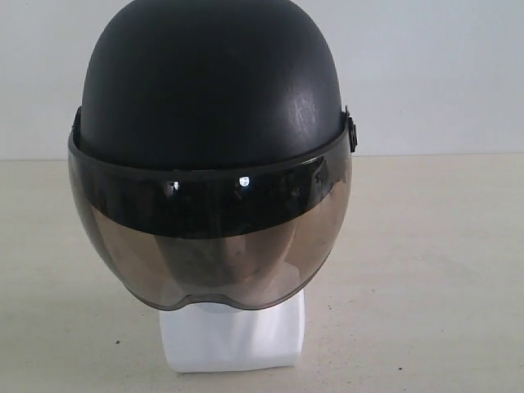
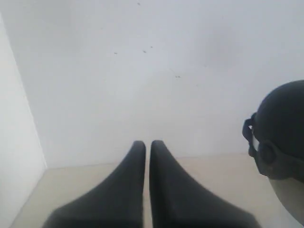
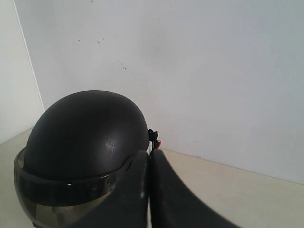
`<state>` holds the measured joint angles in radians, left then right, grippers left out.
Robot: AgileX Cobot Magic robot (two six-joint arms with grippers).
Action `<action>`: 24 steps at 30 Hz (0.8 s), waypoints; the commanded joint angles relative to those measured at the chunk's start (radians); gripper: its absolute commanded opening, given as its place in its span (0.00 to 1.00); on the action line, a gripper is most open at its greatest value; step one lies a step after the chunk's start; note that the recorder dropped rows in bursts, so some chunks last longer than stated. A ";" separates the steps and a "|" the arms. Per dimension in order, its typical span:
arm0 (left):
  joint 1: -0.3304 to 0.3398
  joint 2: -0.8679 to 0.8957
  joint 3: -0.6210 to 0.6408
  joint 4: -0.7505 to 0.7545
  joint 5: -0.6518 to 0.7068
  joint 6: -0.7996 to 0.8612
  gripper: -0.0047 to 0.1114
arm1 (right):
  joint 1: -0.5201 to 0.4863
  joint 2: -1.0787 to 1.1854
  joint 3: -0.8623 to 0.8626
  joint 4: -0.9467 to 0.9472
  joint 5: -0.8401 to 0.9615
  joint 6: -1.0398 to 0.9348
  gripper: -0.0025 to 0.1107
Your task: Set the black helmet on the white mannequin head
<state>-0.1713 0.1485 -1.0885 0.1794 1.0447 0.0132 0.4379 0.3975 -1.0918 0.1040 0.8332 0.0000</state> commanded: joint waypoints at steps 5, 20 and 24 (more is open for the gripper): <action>0.123 -0.148 0.182 0.018 -0.215 0.001 0.08 | 0.002 -0.004 -0.003 -0.008 -0.004 0.000 0.02; 0.168 -0.142 0.939 -0.219 -1.045 -0.027 0.08 | 0.002 -0.007 -0.003 -0.006 0.004 0.000 0.02; 0.171 -0.148 1.088 -0.226 -1.159 -0.146 0.08 | 0.002 -0.007 -0.003 -0.006 0.007 0.000 0.02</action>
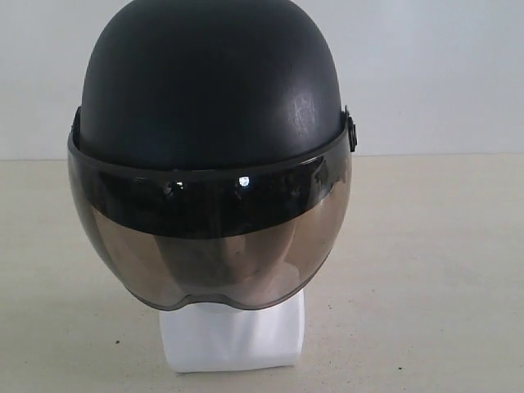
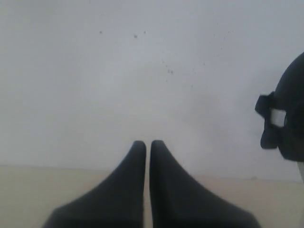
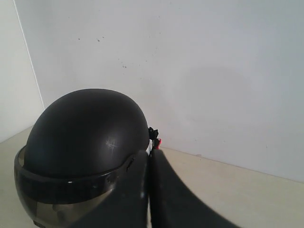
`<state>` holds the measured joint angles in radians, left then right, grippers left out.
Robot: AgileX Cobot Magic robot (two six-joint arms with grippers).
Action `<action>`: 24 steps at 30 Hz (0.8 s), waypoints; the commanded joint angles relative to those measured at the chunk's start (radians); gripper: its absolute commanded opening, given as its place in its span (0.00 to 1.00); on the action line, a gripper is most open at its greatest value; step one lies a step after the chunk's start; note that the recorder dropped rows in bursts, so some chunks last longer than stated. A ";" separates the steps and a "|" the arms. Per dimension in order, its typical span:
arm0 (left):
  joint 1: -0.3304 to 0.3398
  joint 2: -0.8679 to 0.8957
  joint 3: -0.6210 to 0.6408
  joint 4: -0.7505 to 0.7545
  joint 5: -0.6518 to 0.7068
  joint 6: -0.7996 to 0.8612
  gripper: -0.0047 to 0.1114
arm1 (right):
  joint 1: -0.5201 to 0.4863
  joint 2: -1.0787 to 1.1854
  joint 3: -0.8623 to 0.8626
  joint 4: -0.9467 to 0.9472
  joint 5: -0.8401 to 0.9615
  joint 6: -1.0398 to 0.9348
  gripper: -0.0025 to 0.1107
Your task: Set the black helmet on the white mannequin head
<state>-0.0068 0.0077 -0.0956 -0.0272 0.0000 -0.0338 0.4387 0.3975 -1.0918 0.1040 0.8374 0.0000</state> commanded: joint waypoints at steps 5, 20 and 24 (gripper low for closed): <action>0.021 -0.008 0.096 0.010 0.118 0.010 0.08 | 0.001 -0.007 -0.003 -0.006 0.003 0.000 0.02; 0.021 -0.008 0.096 0.009 0.311 0.034 0.08 | 0.001 -0.007 -0.003 -0.006 0.005 0.000 0.02; 0.021 -0.008 0.096 0.009 0.311 0.034 0.08 | 0.001 -0.007 -0.003 -0.006 0.005 0.000 0.02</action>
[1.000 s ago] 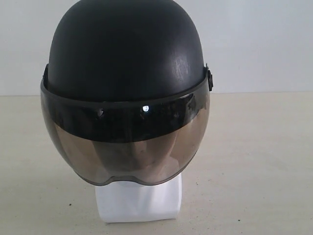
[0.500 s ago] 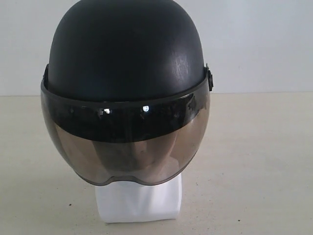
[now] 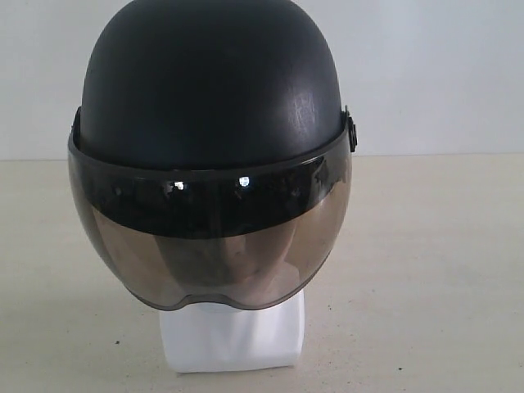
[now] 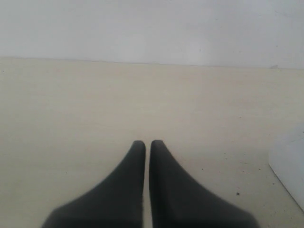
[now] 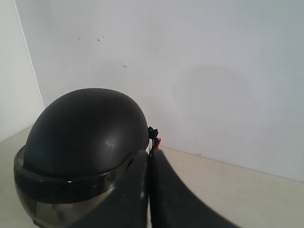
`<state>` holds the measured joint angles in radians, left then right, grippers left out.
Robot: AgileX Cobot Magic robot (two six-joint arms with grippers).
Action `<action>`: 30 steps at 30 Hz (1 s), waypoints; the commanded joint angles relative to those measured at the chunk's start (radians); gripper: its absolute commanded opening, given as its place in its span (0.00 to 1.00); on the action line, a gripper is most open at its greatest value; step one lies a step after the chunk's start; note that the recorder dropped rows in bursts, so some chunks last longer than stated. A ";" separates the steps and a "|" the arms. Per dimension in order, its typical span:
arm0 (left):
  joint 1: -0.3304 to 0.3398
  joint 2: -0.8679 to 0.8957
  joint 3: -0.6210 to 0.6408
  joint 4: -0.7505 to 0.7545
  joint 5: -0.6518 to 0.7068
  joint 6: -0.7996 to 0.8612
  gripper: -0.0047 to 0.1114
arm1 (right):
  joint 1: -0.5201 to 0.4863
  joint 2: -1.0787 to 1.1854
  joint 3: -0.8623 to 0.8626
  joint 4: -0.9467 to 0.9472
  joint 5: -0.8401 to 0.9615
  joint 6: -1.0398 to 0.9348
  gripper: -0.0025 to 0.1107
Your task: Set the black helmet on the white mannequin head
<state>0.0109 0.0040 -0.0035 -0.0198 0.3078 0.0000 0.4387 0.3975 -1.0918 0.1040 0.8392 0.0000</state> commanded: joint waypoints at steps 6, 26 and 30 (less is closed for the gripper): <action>0.003 -0.004 0.004 0.002 0.003 0.000 0.08 | 0.001 -0.007 -0.003 -0.006 0.003 0.000 0.02; 0.003 -0.004 0.004 0.002 0.003 0.000 0.08 | -0.261 0.049 0.618 0.053 -0.863 0.036 0.02; 0.003 -0.004 0.004 0.002 0.003 0.000 0.08 | -0.405 -0.050 0.749 0.167 -0.869 0.110 0.02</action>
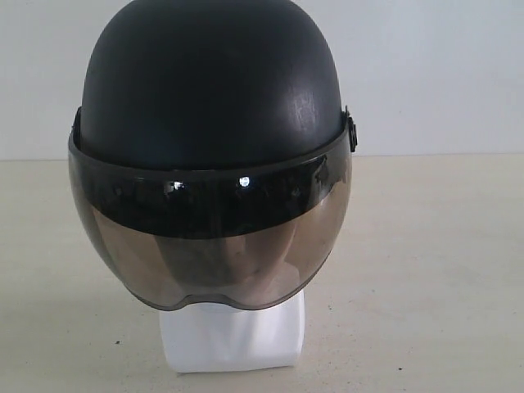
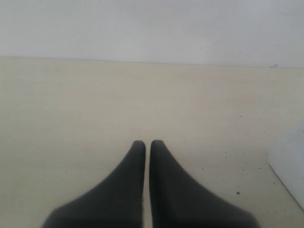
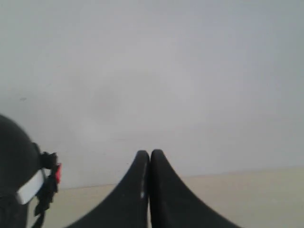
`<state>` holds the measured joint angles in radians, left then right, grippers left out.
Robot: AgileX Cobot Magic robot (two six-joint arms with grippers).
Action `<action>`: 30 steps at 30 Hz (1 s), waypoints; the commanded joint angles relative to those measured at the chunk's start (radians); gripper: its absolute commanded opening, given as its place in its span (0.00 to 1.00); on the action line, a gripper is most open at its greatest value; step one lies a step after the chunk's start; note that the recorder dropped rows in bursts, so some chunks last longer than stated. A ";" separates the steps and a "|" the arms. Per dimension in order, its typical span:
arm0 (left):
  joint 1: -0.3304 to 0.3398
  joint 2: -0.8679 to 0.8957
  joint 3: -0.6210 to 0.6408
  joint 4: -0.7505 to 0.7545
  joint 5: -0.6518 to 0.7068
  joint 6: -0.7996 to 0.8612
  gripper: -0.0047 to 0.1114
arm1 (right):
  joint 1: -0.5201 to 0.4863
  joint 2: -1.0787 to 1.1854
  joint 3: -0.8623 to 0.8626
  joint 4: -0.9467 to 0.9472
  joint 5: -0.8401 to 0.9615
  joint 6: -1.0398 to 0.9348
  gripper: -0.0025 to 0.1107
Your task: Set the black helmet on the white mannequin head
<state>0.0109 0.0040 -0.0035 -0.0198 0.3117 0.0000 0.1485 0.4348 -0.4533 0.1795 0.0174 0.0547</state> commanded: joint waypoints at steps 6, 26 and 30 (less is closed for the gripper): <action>0.003 -0.004 0.004 0.002 -0.001 0.000 0.08 | -0.223 -0.290 0.261 0.094 -0.062 -0.024 0.02; 0.003 -0.004 0.004 0.002 -0.001 0.000 0.08 | -0.230 -0.435 0.453 0.120 -0.002 -0.182 0.02; 0.003 -0.004 0.004 0.002 -0.001 0.000 0.08 | -0.230 -0.435 0.453 -0.153 0.074 -0.021 0.02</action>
<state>0.0109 0.0040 -0.0035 -0.0198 0.3117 0.0000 -0.0787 0.0053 -0.0045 0.1832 0.0432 -0.0577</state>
